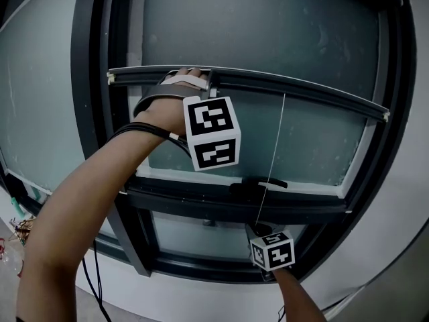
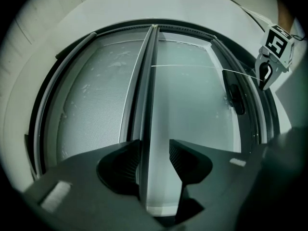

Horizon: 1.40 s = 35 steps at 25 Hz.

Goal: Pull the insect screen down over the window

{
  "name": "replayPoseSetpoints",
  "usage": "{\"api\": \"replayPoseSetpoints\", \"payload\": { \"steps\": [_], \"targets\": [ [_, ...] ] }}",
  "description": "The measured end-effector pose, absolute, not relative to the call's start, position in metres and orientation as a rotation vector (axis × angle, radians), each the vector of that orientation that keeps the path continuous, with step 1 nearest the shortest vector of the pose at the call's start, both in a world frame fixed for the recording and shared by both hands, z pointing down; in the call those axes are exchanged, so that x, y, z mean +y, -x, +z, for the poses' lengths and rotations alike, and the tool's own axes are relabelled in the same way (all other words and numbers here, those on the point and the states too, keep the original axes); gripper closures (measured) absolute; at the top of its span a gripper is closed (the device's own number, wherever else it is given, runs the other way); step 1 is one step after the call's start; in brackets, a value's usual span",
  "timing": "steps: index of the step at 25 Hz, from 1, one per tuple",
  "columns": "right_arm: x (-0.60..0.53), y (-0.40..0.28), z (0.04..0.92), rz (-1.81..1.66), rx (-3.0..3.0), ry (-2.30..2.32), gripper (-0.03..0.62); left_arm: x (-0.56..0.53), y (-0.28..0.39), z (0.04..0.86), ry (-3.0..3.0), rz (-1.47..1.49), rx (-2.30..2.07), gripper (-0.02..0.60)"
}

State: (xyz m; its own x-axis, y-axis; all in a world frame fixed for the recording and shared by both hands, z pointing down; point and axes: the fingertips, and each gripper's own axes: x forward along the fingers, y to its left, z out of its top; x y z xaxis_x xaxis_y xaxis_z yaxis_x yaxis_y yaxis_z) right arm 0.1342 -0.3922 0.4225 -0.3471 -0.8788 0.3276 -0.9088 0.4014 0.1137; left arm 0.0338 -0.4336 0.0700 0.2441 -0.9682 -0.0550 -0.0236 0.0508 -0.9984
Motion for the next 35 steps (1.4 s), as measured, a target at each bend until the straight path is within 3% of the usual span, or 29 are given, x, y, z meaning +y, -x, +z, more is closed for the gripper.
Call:
{"api": "replayPoseSetpoints", "payload": {
  "steps": [4,22,30,35],
  "targets": [
    [-0.393,-0.136,0.449,0.150,-2.313,-1.533,0.568,-0.438,-0.033,0.100,1.299,-0.991,1.062,0.365],
    [-0.380,-0.132,0.527,0.271,-2.202,-1.477,0.568,-0.438,-0.028,0.167,1.333,-1.076,1.024,0.399],
    [-0.380,-0.138,0.569,0.408,-2.174,-1.477,0.572,-0.443,-0.027,0.203,1.364,-1.112,0.988,0.360],
    [-0.297,-0.126,0.737,0.577,-1.910,-1.126,0.588,-0.447,-0.027,0.205,1.357,-1.106,0.991,0.347]
  ]
}}
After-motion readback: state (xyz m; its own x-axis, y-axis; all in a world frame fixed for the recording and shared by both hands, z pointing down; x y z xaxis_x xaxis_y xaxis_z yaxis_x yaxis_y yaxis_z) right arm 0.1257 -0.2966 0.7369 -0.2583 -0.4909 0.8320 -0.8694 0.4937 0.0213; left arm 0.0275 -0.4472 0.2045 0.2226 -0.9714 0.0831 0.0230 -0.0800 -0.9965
